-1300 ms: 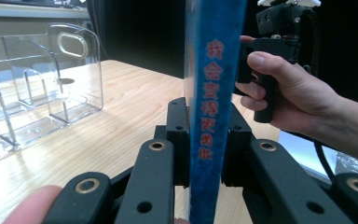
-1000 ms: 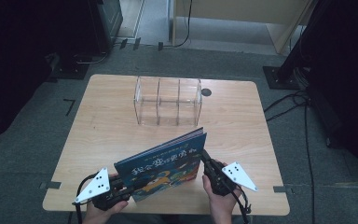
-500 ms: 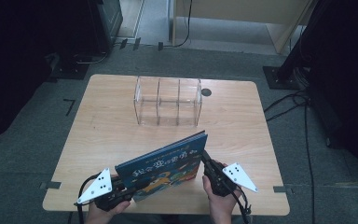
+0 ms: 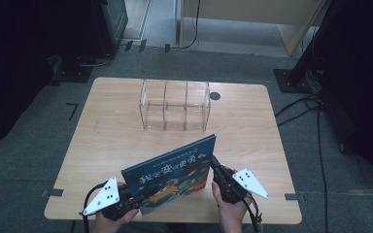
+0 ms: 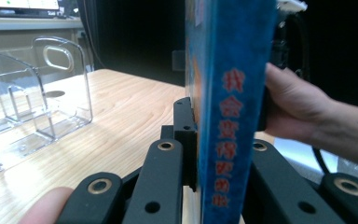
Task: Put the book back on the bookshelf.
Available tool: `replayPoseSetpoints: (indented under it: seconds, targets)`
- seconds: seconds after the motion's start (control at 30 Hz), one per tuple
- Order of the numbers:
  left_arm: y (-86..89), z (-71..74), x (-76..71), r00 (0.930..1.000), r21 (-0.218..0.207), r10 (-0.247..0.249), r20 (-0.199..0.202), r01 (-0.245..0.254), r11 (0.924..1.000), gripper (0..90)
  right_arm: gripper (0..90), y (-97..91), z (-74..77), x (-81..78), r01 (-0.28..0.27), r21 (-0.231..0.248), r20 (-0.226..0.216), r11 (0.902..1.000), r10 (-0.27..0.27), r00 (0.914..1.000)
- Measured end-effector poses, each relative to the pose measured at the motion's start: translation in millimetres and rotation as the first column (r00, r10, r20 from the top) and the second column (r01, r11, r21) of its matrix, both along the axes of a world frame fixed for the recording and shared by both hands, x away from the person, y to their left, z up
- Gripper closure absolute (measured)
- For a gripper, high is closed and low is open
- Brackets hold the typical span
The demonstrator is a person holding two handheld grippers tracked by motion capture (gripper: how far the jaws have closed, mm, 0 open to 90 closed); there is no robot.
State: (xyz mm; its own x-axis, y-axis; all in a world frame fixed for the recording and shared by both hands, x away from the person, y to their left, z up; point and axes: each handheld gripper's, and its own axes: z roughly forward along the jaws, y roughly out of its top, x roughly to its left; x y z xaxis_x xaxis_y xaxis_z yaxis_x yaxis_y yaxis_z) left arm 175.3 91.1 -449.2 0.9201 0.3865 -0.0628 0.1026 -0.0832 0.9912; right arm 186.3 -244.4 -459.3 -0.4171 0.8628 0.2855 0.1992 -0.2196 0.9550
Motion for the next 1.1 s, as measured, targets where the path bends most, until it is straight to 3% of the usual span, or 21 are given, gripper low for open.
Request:
replayPoseSetpoints:
  seconds: [0.3, 0.53, 0.83, 1.1]
  targets:
    - [-1.9, 1.4, -3.5, 0.9992, -0.035, 0.032, 0.024, -0.031, 0.9989, 84.8, 89.0, -1.8, 1.8, 4.6, -0.012, 0.000, -0.010, 0.9999, 0.012, 0.9999]
    - [2.1, 0.4, 0.8, 0.9997, -0.029, 0.016, 0.021, -0.016, 0.9995, 84.8, 90.0, -1.4, 2.9, 8.6, -0.042, 0.005, -0.026, 0.9991, 0.042, 0.9988]
    - [0.2, 2.5, 4.0, 0.9994, -0.040, 0.021, 0.027, -0.020, 0.9990, 84.7, 90.0, -1.8, 6.9, 12.7, -0.036, 0.036, -0.048, 0.9987, 0.038, 0.9981]
    - [3.3, 8.7, 7.3, 0.9973, -0.040, 0.054, 0.050, -0.052, 0.9979, 84.8, 90.0, 2.8, 16.8, 25.0, -0.047, 0.036, -0.056, 0.9983, 0.049, 0.9972]
